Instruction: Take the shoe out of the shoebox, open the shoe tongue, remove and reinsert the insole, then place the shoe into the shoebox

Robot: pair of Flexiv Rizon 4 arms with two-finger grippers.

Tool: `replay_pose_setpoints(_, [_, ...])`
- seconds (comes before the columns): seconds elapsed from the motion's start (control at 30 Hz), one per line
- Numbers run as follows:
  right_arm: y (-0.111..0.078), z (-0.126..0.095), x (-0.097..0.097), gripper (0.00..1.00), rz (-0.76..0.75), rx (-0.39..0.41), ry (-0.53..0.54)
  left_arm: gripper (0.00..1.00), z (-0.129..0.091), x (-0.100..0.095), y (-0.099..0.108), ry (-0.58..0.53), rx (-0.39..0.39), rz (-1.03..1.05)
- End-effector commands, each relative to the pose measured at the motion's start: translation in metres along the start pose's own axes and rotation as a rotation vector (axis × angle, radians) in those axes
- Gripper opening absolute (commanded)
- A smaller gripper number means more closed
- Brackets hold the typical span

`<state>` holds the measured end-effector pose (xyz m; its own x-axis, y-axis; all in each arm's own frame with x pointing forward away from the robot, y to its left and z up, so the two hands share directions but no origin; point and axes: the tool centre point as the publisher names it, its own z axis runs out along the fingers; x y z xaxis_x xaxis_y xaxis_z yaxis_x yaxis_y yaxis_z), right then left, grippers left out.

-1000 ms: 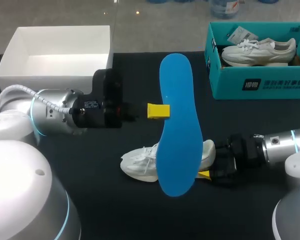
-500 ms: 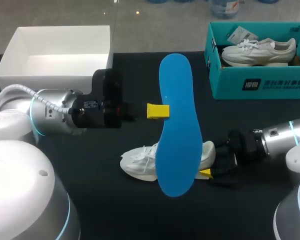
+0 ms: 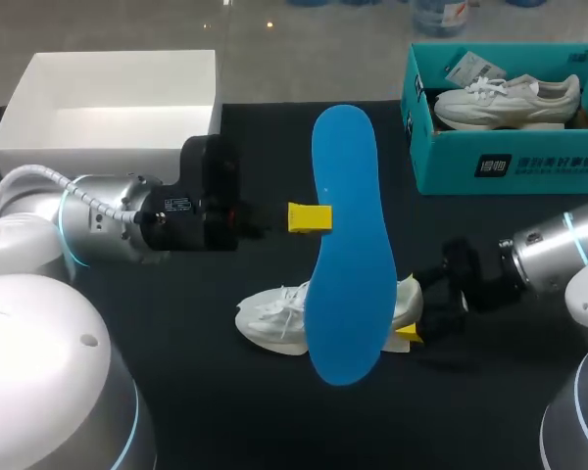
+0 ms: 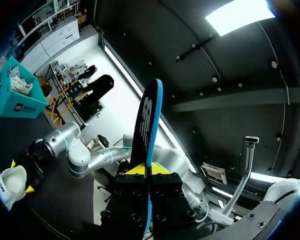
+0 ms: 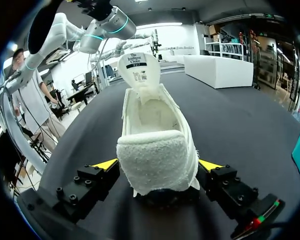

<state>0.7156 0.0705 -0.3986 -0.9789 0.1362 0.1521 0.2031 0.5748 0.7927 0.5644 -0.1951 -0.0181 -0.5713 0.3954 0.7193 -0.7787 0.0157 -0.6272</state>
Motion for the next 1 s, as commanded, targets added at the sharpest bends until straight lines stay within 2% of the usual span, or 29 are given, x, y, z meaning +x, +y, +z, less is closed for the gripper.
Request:
replay_pose_setpoints(0.03, [0.002, 0.002, 0.0, 1.0, 0.001, 0.02, -0.001, 0.0, 0.001, -0.001, 0.002, 0.002, 0.004, 0.001])
replay_pose_setpoints(0.07, [0.002, 0.002, 0.0, 1.0, 0.001, 0.02, -0.001, 0.0, 0.001, -0.001, 0.002, 0.002, 0.004, 0.001])
replay_pose_setpoints(0.2, [0.021, -0.008, 0.001, 1.0, -0.038, 0.18, 0.024, 0.0, 0.001, -0.001, 0.002, 0.002, 0.004, 0.001])
replay_pose_setpoints(0.3, [0.029, -0.016, 0.002, 1.0, -0.057, 0.266, 0.032, 0.0, 0.001, -0.001, 0.002, 0.002, 0.004, 0.001])
replay_pose_setpoints(0.53, [0.039, -0.022, -0.004, 1.0, -0.043, 0.396, 0.087, 0.0, 0.001, -0.001, 0.002, 0.002, 0.004, 0.001])
replay_pose_setpoints(0.73, [0.056, -0.025, 0.0, 1.0, 0.01, 0.557, 0.114, 0.0, 0.001, -0.001, 0.002, 0.002, 0.004, 0.001])
replay_pose_setpoints(0.9, [0.06, -0.029, 0.004, 1.0, 0.063, 0.642, 0.086, 0.0, 0.001, -0.001, 0.002, 0.002, 0.004, 0.001])
replay_pose_setpoints(1.0, [0.058, -0.032, 0.007, 1.0, 0.065, 0.654, 0.029, 0.0, 0.001, -0.001, 0.002, 0.002, 0.004, 0.001])
